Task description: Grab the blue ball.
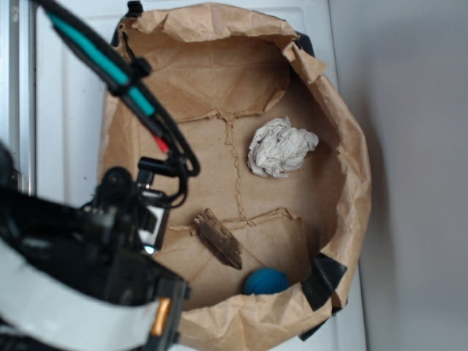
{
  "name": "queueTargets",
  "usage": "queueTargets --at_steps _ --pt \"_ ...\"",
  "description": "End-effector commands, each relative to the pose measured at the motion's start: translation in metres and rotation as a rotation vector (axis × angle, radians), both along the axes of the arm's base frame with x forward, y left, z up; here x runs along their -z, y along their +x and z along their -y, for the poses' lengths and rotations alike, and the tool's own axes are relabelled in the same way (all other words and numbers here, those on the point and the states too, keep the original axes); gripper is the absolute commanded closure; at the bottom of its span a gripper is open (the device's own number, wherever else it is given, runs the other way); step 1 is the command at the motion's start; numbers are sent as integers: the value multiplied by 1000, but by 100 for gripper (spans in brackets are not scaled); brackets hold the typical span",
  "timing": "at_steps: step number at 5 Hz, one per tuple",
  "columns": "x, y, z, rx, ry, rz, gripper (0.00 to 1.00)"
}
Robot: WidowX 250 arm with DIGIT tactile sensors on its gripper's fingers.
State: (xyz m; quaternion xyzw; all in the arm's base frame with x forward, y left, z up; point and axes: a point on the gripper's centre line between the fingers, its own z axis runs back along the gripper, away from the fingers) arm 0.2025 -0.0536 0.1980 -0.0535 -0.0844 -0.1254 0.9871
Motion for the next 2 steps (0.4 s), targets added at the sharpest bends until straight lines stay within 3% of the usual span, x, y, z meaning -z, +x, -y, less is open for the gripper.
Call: queueTargets --at_steps 1,2 --pt "-7 3 -2 -20 -6 24 0" --pt "30 42 -29 111 -4 -2 0"
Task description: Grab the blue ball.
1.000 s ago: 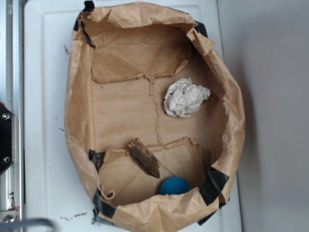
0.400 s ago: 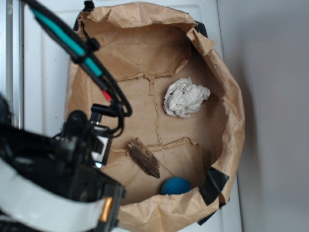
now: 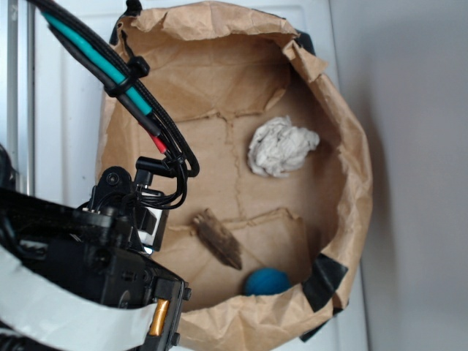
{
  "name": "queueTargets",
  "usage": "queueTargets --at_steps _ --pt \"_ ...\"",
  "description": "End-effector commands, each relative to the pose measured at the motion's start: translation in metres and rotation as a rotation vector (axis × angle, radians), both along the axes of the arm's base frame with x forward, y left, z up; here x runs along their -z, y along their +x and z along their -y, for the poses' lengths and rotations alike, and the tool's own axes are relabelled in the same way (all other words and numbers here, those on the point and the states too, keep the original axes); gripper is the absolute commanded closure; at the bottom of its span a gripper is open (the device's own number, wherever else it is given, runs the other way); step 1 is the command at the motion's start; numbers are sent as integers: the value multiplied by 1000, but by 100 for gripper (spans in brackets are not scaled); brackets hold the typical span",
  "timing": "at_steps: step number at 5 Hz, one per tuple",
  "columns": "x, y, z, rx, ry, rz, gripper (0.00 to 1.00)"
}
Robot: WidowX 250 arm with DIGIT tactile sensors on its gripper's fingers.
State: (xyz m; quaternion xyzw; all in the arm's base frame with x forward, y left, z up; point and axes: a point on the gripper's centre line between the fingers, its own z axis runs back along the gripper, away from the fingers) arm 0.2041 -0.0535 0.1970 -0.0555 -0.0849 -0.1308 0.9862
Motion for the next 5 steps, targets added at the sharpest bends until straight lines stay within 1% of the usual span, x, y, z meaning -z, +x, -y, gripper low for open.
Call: queueTargets --at_steps 1,2,3,4,5 --pt "35 59 -61 165 -51 -14 0" --pt "33 61 -84 241 -106 50 0" --pt "48 62 -81 323 -111 85 0" --pt "77 62 -59 398 -38 105 0" --pt "100 68 -34 455 1 105 0"
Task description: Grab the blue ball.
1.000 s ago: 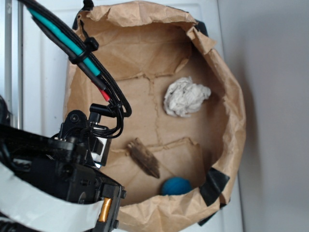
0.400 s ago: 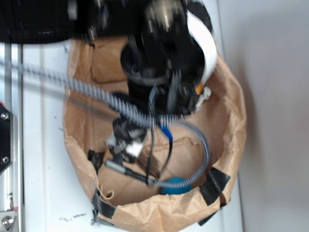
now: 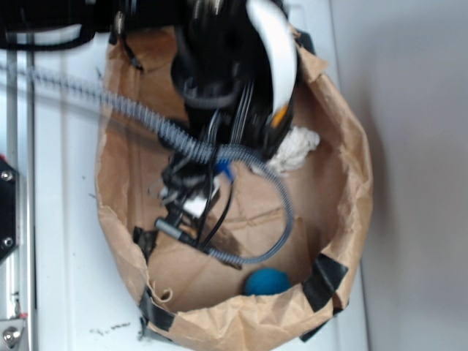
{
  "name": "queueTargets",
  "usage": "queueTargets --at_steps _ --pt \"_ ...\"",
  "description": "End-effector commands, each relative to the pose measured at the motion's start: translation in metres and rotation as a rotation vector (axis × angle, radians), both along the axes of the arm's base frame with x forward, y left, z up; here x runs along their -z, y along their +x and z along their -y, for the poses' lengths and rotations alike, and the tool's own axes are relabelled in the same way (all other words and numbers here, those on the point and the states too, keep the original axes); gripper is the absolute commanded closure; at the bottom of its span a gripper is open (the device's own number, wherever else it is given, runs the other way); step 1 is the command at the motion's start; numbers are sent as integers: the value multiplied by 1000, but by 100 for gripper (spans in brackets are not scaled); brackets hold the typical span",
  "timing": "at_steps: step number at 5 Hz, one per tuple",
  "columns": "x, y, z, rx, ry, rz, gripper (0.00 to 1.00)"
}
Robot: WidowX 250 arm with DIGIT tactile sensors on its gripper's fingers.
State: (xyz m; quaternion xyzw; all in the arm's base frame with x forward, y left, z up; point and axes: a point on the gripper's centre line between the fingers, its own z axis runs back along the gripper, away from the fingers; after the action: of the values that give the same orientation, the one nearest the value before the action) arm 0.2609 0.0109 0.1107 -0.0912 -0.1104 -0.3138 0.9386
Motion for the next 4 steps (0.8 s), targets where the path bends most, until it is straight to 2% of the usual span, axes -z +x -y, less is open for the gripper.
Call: queueTargets --at_steps 1,3,4 --pt "25 24 49 113 40 42 0" --pt "49 33 72 173 -22 34 0" --pt "65 24 79 177 -115 66 0"
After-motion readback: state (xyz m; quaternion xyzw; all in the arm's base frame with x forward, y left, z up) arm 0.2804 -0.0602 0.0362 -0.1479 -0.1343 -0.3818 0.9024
